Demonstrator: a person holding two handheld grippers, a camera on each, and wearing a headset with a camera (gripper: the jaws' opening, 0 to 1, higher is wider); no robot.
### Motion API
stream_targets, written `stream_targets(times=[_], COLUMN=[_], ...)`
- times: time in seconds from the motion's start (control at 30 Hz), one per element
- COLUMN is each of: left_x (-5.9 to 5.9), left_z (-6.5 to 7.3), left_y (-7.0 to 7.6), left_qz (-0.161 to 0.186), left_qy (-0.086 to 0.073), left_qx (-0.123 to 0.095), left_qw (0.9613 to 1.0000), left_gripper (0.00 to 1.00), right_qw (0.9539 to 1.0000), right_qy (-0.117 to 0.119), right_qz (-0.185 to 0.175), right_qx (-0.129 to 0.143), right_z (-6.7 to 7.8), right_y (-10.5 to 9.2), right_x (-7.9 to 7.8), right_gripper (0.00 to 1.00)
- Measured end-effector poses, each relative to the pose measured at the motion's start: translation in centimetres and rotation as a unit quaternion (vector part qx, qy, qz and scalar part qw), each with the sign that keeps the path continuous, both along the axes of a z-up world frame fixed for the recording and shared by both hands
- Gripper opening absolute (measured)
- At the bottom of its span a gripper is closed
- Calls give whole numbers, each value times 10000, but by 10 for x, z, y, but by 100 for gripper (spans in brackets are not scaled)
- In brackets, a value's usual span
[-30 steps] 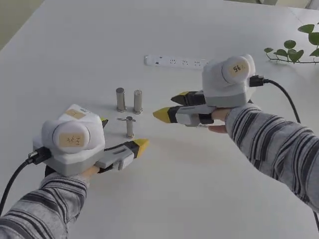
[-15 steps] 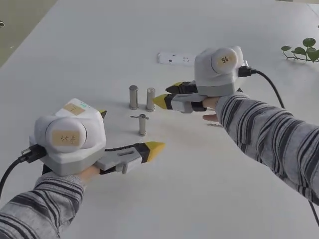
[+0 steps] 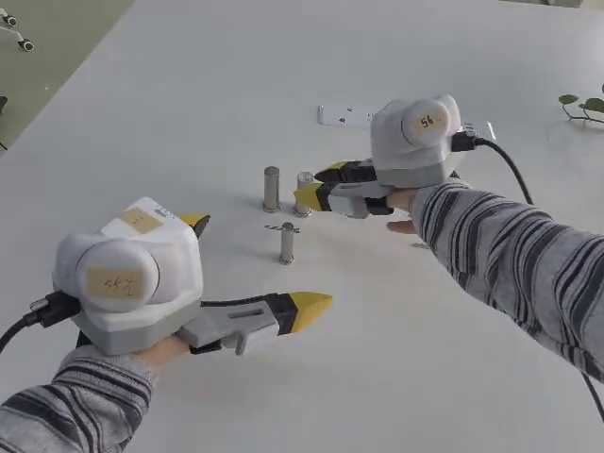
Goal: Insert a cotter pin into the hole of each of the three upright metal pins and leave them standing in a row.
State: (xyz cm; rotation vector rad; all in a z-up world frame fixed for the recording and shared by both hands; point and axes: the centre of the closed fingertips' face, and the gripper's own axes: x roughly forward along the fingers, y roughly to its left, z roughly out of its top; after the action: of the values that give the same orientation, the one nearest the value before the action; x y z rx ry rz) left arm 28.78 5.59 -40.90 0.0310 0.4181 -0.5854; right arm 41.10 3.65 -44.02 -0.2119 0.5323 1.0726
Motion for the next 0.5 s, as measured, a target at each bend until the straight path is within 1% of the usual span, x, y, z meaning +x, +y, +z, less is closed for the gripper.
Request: stream_targets(times=[0.17, 0.27, 0.33, 0.37, 0.4, 0.43, 0.5], left_x=[-3, -5, -6, -6, -7, -7, -7], left_z=[3, 4, 4, 3, 4, 3, 2], left_y=[2, 3, 3, 4, 4, 6, 6], left_qz=[-1, 4, -4, 12, 35, 73, 100], left_qy=[-67, -53, -53, -38, -37, -38, -4], left_qx=[59, 60, 52, 38, -10, -71, -105], left_qw=[10000, 10000, 10000, 10000, 10000, 9999, 9999], left_gripper=[99, 99, 99, 99, 99, 98, 97], right_qw=[10000, 9998, 9998, 9999, 9999, 9999, 9999], right_qy=[5, -11, -20, 30, 33, 0, -27], right_qz=[76, 66, 37, -8, -21, -34, -68], right_qx=[-47, -179, -182, -116, -115, -124, -149], right_z=[-2, -7, -7, -6, -6, -6, -6], right_y=[3, 4, 5, 6, 6, 7, 7], right_x=[-2, -2, -2, -2, -2, -1, -1], right_gripper=[20, 17, 15, 15, 15, 14, 12])
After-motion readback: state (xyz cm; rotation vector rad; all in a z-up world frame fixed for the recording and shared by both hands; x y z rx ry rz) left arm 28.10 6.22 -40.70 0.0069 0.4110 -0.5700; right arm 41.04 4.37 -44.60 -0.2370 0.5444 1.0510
